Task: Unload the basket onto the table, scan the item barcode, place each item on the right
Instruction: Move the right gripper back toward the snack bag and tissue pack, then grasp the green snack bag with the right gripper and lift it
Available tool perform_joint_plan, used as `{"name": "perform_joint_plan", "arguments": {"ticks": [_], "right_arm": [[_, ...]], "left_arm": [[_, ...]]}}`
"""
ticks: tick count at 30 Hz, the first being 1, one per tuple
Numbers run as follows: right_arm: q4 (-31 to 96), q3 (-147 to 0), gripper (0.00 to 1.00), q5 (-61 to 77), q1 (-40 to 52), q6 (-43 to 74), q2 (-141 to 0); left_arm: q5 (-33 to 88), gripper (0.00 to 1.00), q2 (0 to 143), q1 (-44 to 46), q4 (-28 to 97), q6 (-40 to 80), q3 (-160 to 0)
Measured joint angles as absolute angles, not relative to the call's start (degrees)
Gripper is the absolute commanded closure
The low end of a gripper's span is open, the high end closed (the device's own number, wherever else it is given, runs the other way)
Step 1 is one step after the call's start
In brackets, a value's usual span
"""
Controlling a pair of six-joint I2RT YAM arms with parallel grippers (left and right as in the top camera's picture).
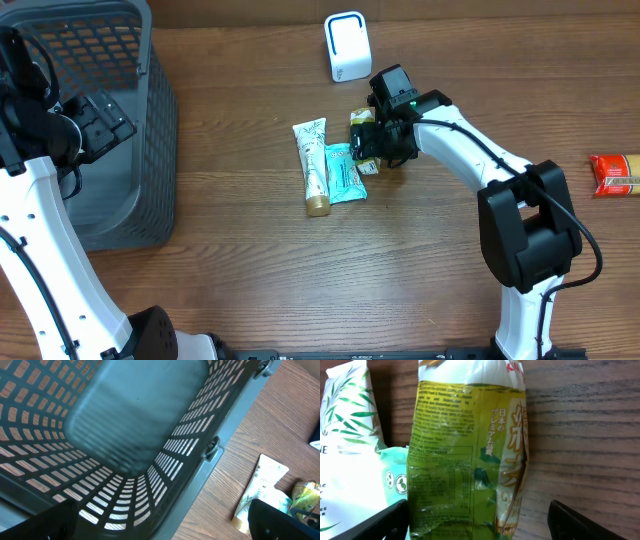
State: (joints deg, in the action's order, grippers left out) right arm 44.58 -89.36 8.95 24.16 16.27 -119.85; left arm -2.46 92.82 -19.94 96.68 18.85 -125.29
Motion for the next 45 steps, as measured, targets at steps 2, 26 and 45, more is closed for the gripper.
{"name": "perform_joint_plan", "arguments": {"ticks": [2, 26, 45], "right_arm": [[44.12, -89.19, 0.13, 8.93, 24.34, 16.23, -119.85], [43.99, -89.25, 0.31, -4.56, 30.83, 11.99, -119.87], [43.40, -89.25, 0.69, -8.01, 26.59, 12.49, -120.62]], "left_arm": [[-2.46, 0.00, 92.82, -19.94, 96.68, 18.85, -125.29], [-2.46, 0.00, 92.82, -19.94, 96.68, 18.85, -125.29], [-2.46, 0.00, 92.82, -19.94, 96.68, 18.85, -125.29]]}}
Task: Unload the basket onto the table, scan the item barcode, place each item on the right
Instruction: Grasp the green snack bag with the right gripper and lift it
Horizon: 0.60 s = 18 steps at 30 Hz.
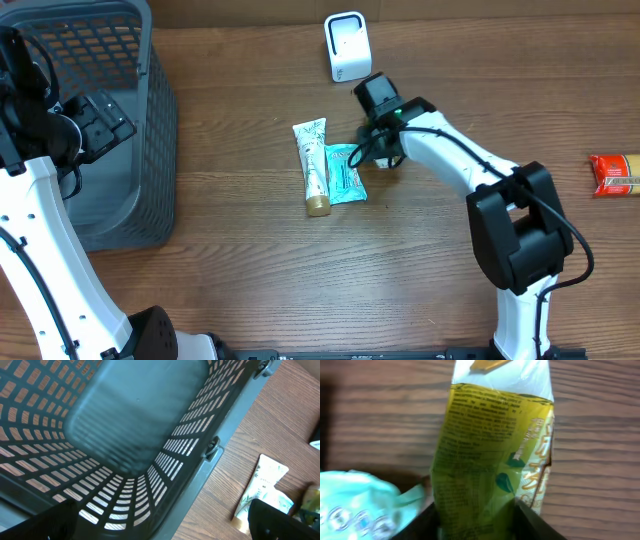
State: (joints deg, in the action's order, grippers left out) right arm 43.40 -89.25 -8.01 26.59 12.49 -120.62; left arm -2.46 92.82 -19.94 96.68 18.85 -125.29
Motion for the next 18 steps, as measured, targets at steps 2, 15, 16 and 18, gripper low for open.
{"name": "perform_joint_plan", "arguments": {"ticks": [2, 15, 16, 18], "right_arm": [[43.88, -89.27, 0.71, -8.19, 25.85, 13.08, -120.62], [54.65, -99.13, 0.96, -4.36, 24.99, 14.24, -122.02], [55.07, -99.74, 0.96, -3.95, 24.88, 14.55, -122.04], [55.61, -100.27, 0.96, -3.36, 24.77, 15.31, -122.04]], "left_arm": [[-2.46, 0.00, 92.82, -19.94, 96.68, 18.85, -125.29], [-2.46, 0.00, 92.82, -19.94, 96.68, 18.85, -125.29], [-2.46, 0.00, 92.82, -19.94, 96.68, 18.87, -125.29], [-2.46, 0.00, 92.82, -19.94, 96.68, 18.87, -125.29]]}}
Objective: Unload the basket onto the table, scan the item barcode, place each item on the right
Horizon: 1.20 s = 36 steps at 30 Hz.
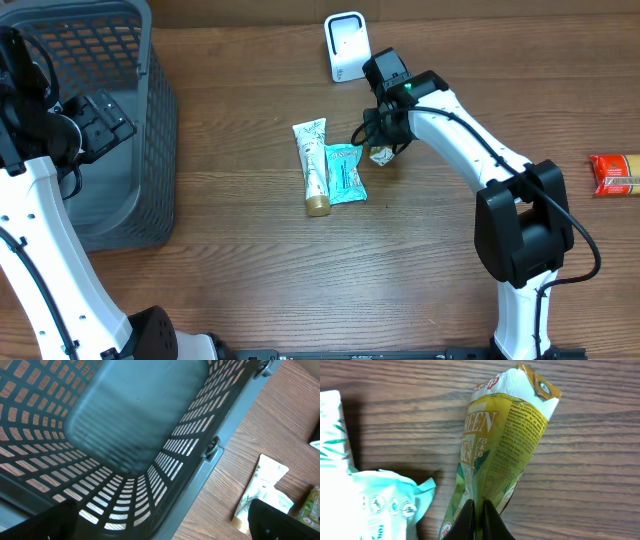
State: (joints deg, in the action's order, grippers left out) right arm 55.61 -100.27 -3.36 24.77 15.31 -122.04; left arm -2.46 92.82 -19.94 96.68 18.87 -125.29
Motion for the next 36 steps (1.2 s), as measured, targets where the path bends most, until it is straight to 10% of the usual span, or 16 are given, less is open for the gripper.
{"name": "perform_joint_plan", "arguments": {"ticks": [30, 32, 36], "right_arm": [[59.81, -98.50, 0.95, 28.97, 8.58, 15.46, -122.52], [61.32, -98.50, 0.84, 24.12, 10.04, 15.38, -122.52], [63.57, -98.45, 0.28, 16.34, 13.15, 15.38, -122.65]], "left_arm": [[-2.46, 0.00, 92.82, -19.94, 96.68, 18.85, -125.29], [-2.46, 0.00, 92.82, -19.94, 96.68, 18.85, -125.29], [-2.46, 0.00, 92.82, -19.94, 96.68, 18.85, -125.29]]}}
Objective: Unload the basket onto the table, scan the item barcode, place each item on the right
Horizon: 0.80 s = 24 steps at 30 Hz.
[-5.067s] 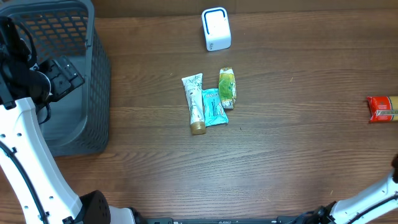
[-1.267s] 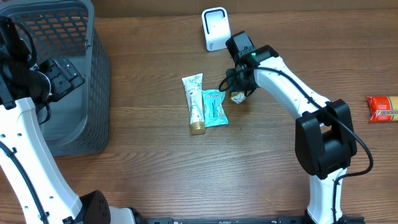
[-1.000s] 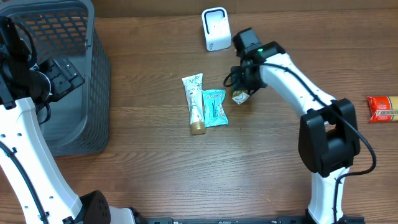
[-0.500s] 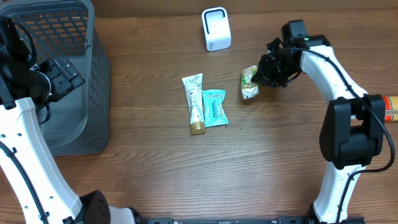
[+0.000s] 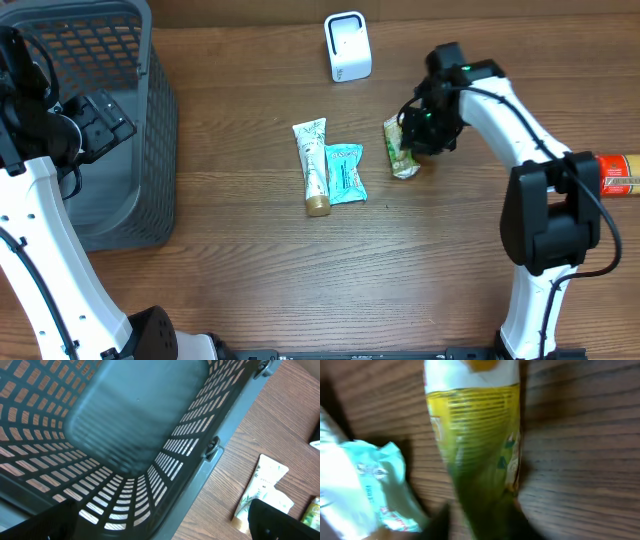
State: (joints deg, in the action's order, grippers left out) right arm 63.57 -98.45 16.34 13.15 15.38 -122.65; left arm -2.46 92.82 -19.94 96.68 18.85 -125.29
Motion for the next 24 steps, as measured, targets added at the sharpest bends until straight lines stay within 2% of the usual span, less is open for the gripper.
{"name": "perform_joint_plan", "arguments": {"ticks": [2, 10, 16, 18, 19, 20, 21, 24], "right_arm": [[63.57, -98.45, 0.26, 13.65, 14.57, 15.25, -122.87], [62.57, -98.45, 0.26, 7.68, 16.03, 15.07, -123.39], [62.50, -98.45, 0.31, 4.23, 15.84, 14.94, -123.72], [62.28, -98.45, 0.36, 4.25, 15.77, 14.90, -124.64], [62.04, -98.45, 0.42, 4.49, 15.77, 14.79, -125.29], [61.91, -98.45, 0.51, 4.82, 15.79, 14.87, -125.80], [61.54, -98.45, 0.66, 5.67, 15.81, 14.41, -126.43], [60.80, -98.48, 0.92, 7.05, 15.84, 14.52, -127.20]], "left_arm": [[-2.46, 0.00, 92.82, -19.94, 96.68, 18.85, -125.29], [-2.46, 0.00, 92.82, -19.94, 96.68, 18.85, -125.29], [-2.46, 0.00, 92.82, -19.94, 96.68, 18.85, -125.29], [-2.46, 0.00, 92.82, -19.94, 96.68, 18.85, -125.29], [-2.46, 0.00, 92.82, -19.94, 96.68, 18.85, -125.29], [-2.46, 0.00, 92.82, -19.94, 96.68, 18.85, -125.29], [-2.46, 0.00, 92.82, -19.94, 96.68, 18.85, -125.29], [-2.46, 0.00, 92.82, -19.94, 96.68, 18.85, -125.29]]}}
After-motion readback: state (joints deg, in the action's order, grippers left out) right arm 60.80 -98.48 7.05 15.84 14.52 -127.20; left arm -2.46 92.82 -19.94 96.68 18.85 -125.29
